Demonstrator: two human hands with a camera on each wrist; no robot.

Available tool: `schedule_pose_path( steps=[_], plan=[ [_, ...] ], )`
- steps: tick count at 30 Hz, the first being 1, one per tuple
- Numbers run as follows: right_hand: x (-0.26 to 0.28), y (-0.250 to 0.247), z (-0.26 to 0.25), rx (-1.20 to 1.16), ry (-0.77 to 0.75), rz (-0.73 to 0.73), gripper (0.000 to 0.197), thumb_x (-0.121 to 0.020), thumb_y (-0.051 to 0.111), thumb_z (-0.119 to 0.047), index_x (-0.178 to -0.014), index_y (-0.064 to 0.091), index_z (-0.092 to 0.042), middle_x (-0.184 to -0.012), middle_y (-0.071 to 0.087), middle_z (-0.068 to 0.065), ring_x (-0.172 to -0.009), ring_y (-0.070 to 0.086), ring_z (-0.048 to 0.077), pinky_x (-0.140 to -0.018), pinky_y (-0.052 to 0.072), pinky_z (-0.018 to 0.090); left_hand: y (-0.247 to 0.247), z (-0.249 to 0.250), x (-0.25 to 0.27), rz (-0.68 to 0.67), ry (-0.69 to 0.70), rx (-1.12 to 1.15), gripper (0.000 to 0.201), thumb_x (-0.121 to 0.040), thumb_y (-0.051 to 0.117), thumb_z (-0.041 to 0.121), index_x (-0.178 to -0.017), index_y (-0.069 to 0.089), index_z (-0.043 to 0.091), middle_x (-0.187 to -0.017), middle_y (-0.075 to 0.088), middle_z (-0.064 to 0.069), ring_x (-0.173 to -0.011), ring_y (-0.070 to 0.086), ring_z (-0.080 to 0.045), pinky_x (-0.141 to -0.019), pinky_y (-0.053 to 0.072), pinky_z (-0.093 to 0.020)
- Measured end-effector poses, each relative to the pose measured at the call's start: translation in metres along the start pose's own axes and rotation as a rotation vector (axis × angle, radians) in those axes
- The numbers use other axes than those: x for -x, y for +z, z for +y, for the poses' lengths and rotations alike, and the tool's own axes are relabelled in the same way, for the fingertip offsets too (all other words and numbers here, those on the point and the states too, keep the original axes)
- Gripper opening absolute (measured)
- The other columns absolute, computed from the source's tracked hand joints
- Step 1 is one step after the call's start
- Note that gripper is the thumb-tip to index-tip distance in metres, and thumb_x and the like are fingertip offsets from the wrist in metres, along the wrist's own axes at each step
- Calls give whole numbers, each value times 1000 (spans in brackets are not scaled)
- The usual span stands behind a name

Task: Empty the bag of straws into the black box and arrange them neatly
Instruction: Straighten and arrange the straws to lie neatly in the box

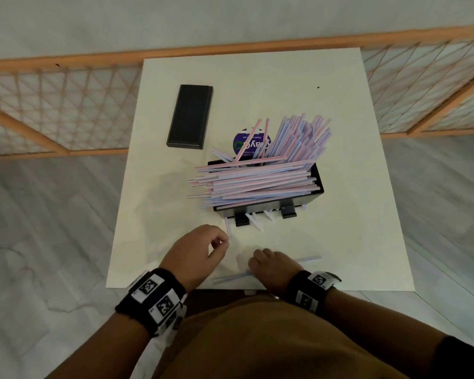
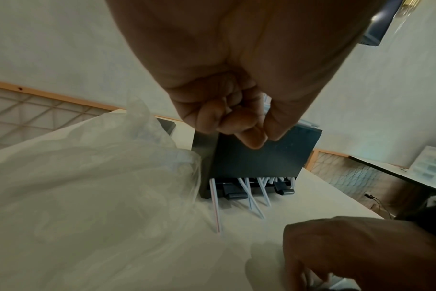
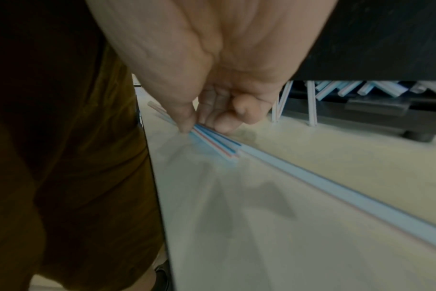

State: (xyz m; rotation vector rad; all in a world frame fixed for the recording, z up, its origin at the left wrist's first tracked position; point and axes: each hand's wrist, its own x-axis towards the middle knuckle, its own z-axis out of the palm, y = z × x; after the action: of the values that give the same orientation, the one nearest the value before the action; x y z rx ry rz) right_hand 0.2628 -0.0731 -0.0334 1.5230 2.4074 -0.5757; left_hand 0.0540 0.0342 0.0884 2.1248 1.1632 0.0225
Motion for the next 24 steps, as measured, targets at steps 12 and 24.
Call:
schedule_pose_path(
  steps=[12,24],
  plan=[
    [27,-96,12,-71,24,94,32,-88,55,-6,-119,48,-11,-99,62,11,-79,62,32,-68,46,39,-27,28,0,121,77,70,9,-102,56,33,-97,64,34,-92,62,18,-86,58,-4,-70,42,-16],
    [-10,-228,59,-8,15,491,39,-88,38,-10,-123,53,-13,-108,59,11,-90,57,33,-80,51,46,-85,45,-23,629,-42,202,17,-99,60,41,-114,64,34,-115,54,13,-97,58,-1,-69,43,-9]
  ],
)
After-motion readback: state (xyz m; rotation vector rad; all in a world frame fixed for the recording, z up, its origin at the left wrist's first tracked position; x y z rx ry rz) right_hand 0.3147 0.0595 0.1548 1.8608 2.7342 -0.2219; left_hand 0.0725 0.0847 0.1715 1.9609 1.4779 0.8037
